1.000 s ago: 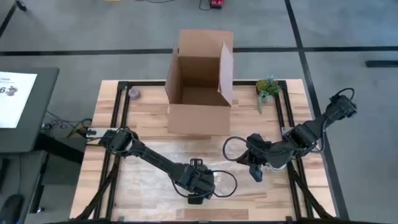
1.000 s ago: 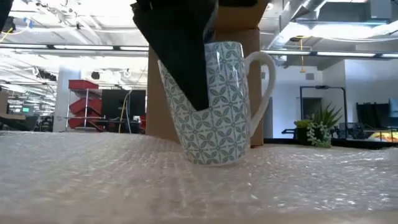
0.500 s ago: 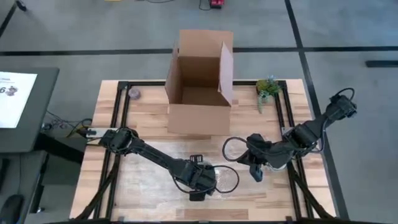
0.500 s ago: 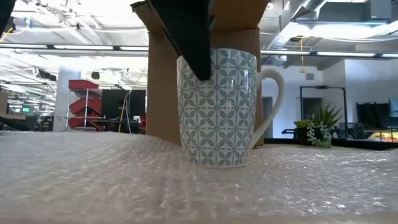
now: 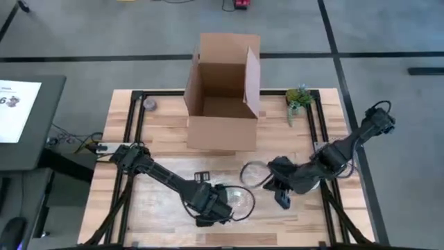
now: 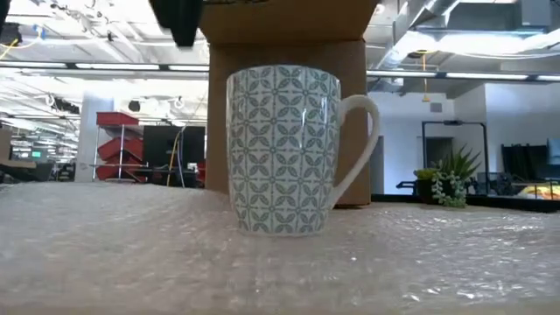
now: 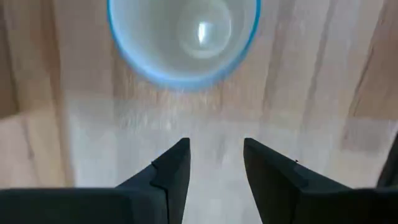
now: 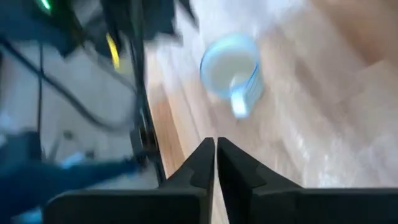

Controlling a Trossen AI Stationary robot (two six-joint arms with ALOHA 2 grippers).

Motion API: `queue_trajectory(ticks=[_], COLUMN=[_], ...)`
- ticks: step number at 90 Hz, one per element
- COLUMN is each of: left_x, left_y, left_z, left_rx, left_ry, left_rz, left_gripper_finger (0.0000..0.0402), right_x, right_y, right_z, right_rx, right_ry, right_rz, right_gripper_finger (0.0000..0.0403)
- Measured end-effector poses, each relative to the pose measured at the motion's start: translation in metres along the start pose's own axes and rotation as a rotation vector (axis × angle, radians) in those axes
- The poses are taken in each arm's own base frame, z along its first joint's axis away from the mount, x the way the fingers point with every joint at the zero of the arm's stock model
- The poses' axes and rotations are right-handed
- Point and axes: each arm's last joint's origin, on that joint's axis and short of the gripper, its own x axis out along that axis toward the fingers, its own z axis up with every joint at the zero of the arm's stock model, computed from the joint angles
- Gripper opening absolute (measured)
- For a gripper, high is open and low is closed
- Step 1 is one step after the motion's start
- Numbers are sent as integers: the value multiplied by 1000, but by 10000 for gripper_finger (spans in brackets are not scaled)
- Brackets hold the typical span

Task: Wrap mug
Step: Wrap the blue patterned mug with the right transparent bubble wrap

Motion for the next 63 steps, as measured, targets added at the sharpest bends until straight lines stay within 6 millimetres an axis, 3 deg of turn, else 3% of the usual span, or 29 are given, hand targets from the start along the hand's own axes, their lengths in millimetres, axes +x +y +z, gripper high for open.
queue_trajectory(ticks=[27,41,63], left_x=[-41,-57,-49], left_y=[-15,-26,-30], left_z=[-37,-56,-80], left_rx=[-252,-346,-333], left_ry=[-55,-145,-131], left_rz=[-79,-61,-5], left_gripper_finger=[130,130,130], right_x=[73,107,120], right_y=[14,9,-8], right_z=[-23,-28,-11], right_rx=[-140,-152,-90], right_ry=[121,152,143], right_rz=[-77,-144,-196], right_gripper_finger=[106,124,148])
